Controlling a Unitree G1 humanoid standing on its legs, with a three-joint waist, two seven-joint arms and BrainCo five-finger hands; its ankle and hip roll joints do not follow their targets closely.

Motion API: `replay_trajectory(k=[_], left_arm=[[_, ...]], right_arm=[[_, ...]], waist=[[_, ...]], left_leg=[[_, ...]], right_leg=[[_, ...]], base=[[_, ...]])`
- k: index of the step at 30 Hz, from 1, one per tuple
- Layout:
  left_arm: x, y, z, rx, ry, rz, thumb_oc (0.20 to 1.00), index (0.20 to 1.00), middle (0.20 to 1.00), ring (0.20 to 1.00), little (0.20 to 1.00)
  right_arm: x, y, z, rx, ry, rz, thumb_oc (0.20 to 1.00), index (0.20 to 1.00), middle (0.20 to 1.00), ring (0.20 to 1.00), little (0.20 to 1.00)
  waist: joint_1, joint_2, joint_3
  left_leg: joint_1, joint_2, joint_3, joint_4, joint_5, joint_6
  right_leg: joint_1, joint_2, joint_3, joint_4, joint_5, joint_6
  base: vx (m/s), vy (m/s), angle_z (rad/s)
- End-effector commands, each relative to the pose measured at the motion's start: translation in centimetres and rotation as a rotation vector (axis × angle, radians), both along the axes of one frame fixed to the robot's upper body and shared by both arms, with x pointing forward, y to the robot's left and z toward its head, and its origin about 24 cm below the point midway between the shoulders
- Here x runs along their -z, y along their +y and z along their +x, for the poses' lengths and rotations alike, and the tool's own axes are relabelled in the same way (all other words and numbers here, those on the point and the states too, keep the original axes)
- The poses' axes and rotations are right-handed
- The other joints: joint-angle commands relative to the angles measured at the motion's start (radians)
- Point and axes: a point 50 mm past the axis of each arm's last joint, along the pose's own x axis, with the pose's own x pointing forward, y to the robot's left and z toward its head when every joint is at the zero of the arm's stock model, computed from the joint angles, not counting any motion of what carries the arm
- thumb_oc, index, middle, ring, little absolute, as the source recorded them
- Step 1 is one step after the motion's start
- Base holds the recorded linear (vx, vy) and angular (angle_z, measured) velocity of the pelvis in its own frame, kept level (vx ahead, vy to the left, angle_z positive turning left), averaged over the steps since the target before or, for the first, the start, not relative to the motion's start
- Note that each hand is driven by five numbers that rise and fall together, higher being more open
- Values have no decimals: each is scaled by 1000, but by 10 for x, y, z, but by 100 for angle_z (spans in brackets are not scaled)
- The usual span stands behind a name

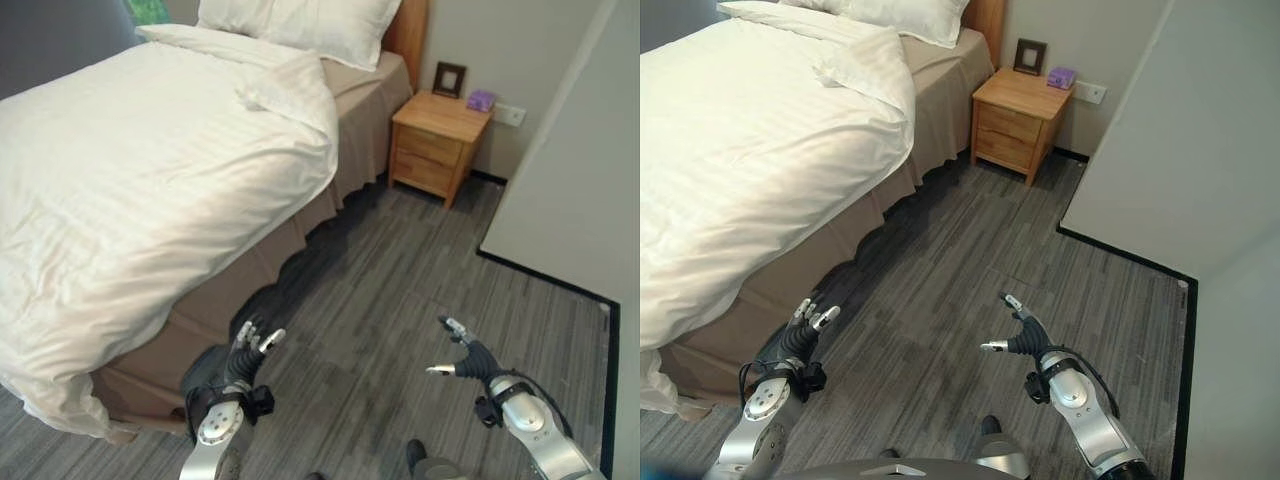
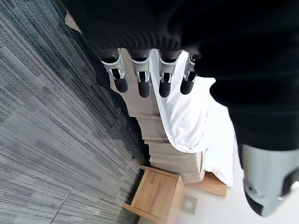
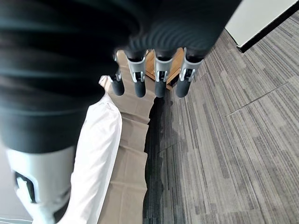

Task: Making the bed.

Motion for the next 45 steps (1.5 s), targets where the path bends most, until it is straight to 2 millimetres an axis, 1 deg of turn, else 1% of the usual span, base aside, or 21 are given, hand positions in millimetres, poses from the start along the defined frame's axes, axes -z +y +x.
replay_trajectory(k=[1,5,8,10,13,16,20,22,23,24,28,29,30,31,33,34,36,38,40,42,45], left_arm=[[-22,24,18,112,-76,304,1000,1000,1000,1000,1000],[-34,22,25,92,-134,294,1000,1000,1000,1000,1000],[-50,20,31,73,-210,280,1000,1000,1000,1000,1000],[-55,18,32,87,-230,290,1000,1000,1000,1000,1000],[-57,13,37,126,-238,317,1000,1000,1000,1000,1000],[-55,13,41,133,-228,330,1000,1000,1000,1000,1000],[-48,15,41,114,-202,338,1000,1000,1000,1000,1000],[-46,14,40,109,-198,333,1000,1000,1000,1000,1000],[-40,13,36,89,-182,298,1000,1000,1000,1000,1000],[-36,12,34,74,-170,257,1000,1000,1000,1000,1000],[-38,10,35,85,-182,252,1000,1000,1000,1000,1000],[-37,6,36,91,-178,238,1000,1000,1000,1000,1000],[-37,6,36,91,-178,238,1000,1000,1000,1000,1000],[-36,5,34,86,-174,234,1000,1000,1000,1000,1000],[-32,9,29,71,-156,243,1000,1000,1000,1000,1000],[-29,12,25,60,-140,257,1000,1000,1000,1000,1000],[-26,12,22,53,-123,256,1000,1000,1000,1000,1000],[-25,13,19,42,-120,252,1000,1000,1000,1000,1000],[-27,14,20,43,-123,262,1000,1000,1000,1000,1000],[-34,16,27,49,-139,302,1000,1000,1000,1000,1000],[-42,15,36,57,-170,323,1000,1000,1000,1000,1000]], right_arm=[[1,-32,7,114,33,154,1000,1000,1000,1000,1000],[5,-28,7,139,36,179,1000,1000,1000,1000,1000],[-8,-21,15,95,-30,169,1000,1000,1000,1000,1000],[-14,-22,16,107,-59,174,1000,1000,1000,1000,1000],[-14,-27,14,146,-72,188,1000,1000,1000,1000,1000],[-8,-31,7,187,-54,202,1000,1000,1000,1000,1000],[-2,-31,2,194,-32,184,1000,1000,1000,1000,1000],[-3,-32,3,190,-39,178,1000,1000,1000,1000,1000],[-9,-36,6,178,-58,162,1000,1000,1000,1000,1000],[-9,-36,8,167,-58,155,1000,1000,1000,1000,1000],[-15,-39,11,161,-77,141,1000,1000,1000,1000,1000],[-19,-42,17,153,-90,105,1000,1000,1000,1000,1000],[-19,-42,17,153,-90,105,1000,1000,1000,1000,1000],[-24,-41,23,130,-95,87,1000,1000,1000,1000,1000],[-22,-41,21,123,-83,90,1000,1000,1000,1000,1000],[-17,-43,17,123,-59,81,1000,1000,1000,1000,1000],[-14,-44,15,116,-41,65,1000,1000,1000,1000,1000],[-15,-39,17,92,-45,52,1000,1000,1000,1000,1000],[-12,-31,16,72,-42,63,1000,1000,1000,1000,1000],[-12,-21,20,57,-52,84,1000,1000,1000,1000,1000],[-17,-12,29,31,-83,80,1000,1000,1000,1000,1000]], waist=[[23,-25,-17],[21,-18,1],[12,-8,39],[3,-7,54],[-9,-13,38],[-26,-18,27],[-31,-7,18],[-30,2,22],[-31,24,26],[-9,14,40],[12,-6,73],[43,-27,91],[43,-27,91],[66,-42,90],[71,-30,77],[72,-9,59],[72,-1,56],[73,-7,35],[77,-25,19],[71,-31,33],[49,-13,66]], left_leg=[[-21,-7,23,60,5,-38],[-3,-11,10,12,-7,3],[36,-13,10,12,-57,25],[38,-2,18,12,-50,22],[41,17,18,12,-57,-16],[66,43,3,12,-66,-59],[156,77,-12,12,-81,-100],[174,86,-10,26,-30,-109],[110,153,-43,261,93,-133],[2,210,-87,507,201,-117],[-60,219,-89,609,214,-96],[-150,138,-112,628,133,-83],[-150,138,-112,628,132,-83],[-246,58,-109,547,52,-58],[-260,41,-19,308,55,-42],[-239,26,57,113,116,-51],[-232,20,107,29,164,-44],[-205,14,96,22,144,-40],[-166,-23,93,15,118,4],[-108,-43,114,12,60,49],[-47,-12,119,12,40,68]], right_leg=[[-33,4,-241,22,-27,-4],[-127,-3,-240,271,-50,18],[-233,-57,-242,493,28,102],[-280,-86,-269,523,41,97],[-260,-96,-314,298,2,62],[-259,-92,-297,42,63,64],[-295,-124,-270,29,105,89],[-279,-107,-282,34,116,68],[-218,-53,-293,29,84,18],[-134,-12,-300,17,21,-42],[-76,3,-289,17,-24,-75],[-45,-7,-252,17,-45,-73],[-45,-7,-253,17,-45,-73],[-10,-7,-219,17,-57,-59],[19,11,-205,17,-79,-38],[71,29,-205,17,-116,-19],[95,39,-215,17,-127,-20],[171,48,-214,21,-172,-25],[149,36,-219,190,-145,6],[-4,-21,-221,497,-54,97],[-159,-87,-251,698,10,97]], base=[[47,45,2],[-7,73,3],[53,96,-38],[108,-38,-22],[272,-162,5],[356,-251,44],[390,-235,32],[342,-287,24],[717,-711,17],[560,-622,4],[302,-256,-28],[447,-219,-33],[645,-188,-67],[478,-82,-38],[737,-2,-39],[597,63,-47],[584,37,-16],[639,20,-13],[342,76,-16],[313,127,-40],[310,-19,11]])
